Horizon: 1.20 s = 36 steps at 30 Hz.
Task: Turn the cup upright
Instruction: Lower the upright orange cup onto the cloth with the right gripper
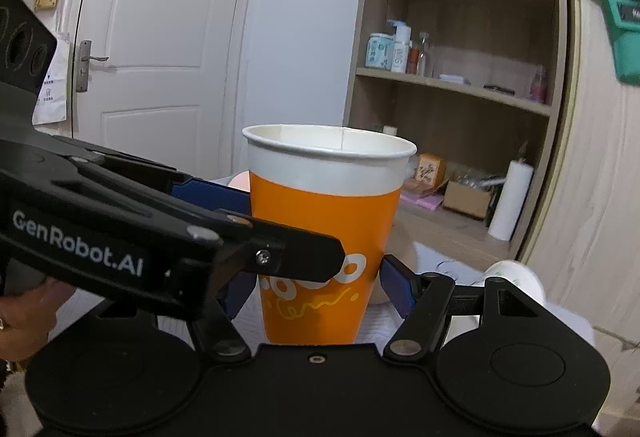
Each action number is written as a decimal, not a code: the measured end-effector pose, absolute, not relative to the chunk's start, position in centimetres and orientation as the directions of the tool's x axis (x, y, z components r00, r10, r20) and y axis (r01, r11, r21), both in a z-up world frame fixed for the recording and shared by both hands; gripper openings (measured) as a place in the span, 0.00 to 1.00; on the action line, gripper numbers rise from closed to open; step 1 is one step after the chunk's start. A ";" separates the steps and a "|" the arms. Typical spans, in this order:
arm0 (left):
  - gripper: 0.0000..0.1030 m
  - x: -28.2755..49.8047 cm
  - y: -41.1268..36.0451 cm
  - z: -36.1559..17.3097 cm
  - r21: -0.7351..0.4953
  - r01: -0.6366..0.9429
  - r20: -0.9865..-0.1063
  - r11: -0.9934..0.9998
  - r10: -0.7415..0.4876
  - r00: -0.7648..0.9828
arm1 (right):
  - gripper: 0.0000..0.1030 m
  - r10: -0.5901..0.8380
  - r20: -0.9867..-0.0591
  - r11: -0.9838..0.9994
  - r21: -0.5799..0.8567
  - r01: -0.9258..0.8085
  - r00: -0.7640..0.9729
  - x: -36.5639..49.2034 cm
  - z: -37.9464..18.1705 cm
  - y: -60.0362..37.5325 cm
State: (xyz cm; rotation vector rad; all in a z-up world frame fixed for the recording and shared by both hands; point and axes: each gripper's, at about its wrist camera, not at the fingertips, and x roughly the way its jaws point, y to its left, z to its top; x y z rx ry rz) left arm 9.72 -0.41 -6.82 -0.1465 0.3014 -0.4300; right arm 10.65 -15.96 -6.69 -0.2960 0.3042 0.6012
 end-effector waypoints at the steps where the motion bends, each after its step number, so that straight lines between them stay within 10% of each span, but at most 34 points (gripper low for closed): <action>1: 0.67 9.9 -0.5 -7.1 -0.200 0.384 -0.266 0.901 -0.427 0.864 | 0.71 0.502 -0.374 0.784 -0.183 -0.593 0.780 10.9 -6.9 -15.8; 36: 0.72 8.9 -0.5 -7.8 -0.261 0.404 -0.279 0.877 -0.469 0.838 | 0.88 0.442 -0.398 0.820 -0.186 -0.542 0.804 9.3 -7.8 -16.0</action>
